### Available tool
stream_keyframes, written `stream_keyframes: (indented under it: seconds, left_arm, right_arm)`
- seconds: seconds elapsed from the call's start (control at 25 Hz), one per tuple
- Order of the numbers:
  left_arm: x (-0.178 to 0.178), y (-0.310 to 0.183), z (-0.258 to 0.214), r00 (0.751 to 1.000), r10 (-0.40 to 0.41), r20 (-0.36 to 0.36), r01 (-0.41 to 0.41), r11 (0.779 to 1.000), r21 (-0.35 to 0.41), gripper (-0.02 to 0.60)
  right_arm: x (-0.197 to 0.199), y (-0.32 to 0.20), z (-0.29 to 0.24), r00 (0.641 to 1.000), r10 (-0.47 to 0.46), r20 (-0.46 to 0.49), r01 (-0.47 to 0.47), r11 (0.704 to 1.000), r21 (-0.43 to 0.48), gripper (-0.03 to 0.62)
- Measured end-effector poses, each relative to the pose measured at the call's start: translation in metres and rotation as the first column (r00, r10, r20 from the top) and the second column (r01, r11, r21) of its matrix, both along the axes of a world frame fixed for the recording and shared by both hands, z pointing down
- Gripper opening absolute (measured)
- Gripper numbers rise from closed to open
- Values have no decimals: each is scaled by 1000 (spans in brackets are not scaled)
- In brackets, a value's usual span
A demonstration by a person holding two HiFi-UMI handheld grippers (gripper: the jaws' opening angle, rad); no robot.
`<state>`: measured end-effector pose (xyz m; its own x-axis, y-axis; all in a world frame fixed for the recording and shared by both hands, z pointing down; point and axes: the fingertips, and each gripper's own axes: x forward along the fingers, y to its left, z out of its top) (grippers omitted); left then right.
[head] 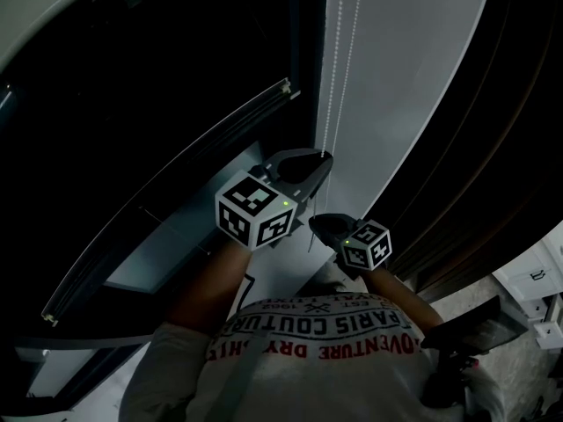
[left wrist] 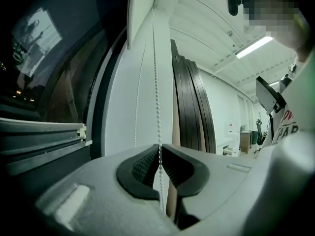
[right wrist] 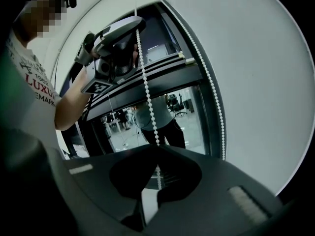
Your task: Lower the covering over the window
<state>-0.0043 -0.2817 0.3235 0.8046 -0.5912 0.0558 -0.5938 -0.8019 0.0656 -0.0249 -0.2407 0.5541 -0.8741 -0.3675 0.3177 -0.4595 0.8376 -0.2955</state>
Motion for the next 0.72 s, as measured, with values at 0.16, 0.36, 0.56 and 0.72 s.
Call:
stream_keyframes:
  seconds: [0.16,0.36,0.56,0.72]
  left_arm:
    - [3,-3,4,1000,-2,-28,1,1000,-22,21]
    - [5,1,23,1000,-5,-23,4,999,-52,21]
    - [3,6,50,1000,-13,26,15,998,-68,21]
    - [0,9,76,999,-23,26,26,995,-94,21]
  right_arm:
    - [10,-2,2,1000,9,1,-9,1000,-23,9]
    - [15,7,19,1000,18,18,-16,996,-90,9]
    - [11,18,38,1000,2,-19,-5,991,-135,9]
    - [12,29,58,1000,6,-26,-11,981,-193,9]
